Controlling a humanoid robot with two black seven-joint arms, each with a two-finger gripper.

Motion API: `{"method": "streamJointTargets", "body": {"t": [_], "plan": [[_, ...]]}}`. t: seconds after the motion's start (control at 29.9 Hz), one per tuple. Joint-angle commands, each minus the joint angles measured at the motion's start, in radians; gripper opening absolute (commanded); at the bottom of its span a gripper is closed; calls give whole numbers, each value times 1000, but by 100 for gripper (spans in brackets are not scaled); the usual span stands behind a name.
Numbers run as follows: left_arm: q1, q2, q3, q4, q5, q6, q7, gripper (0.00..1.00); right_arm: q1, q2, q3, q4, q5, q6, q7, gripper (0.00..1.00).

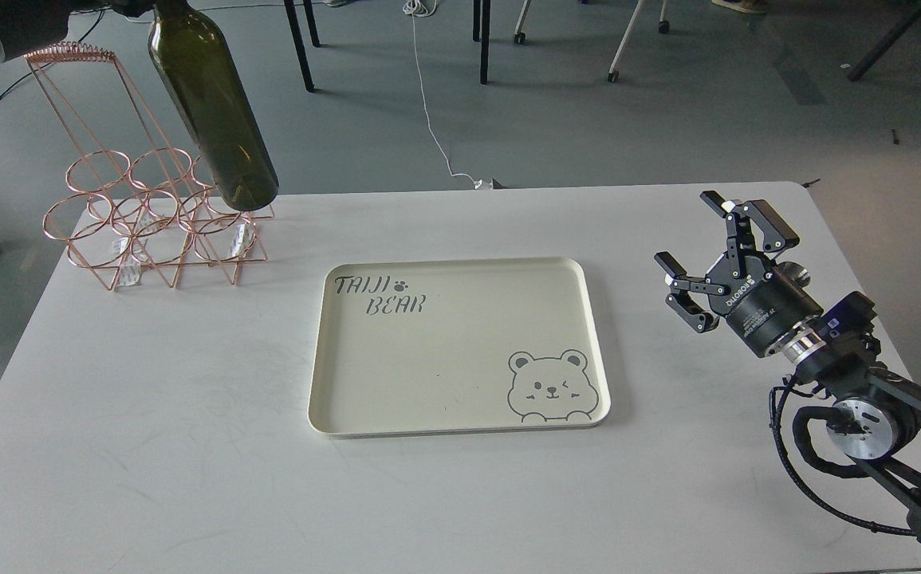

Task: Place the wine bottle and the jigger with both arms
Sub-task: 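Lift the bottle with the left gripper and carry it over the rack, then lower the bottle into the copper wire rack with the left gripper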

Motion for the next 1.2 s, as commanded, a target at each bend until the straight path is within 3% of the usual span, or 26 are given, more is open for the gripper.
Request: {"method": "streamJointTargets", "body": {"t": [0.0, 1.17], "plan": [[-2, 4, 1, 23, 3, 3, 0, 15, -2, 0, -1, 0, -2, 0, 0, 98], [24, 3, 30, 57, 61, 47, 0, 15, -21, 0, 2, 2, -2, 0, 0, 98]]}}
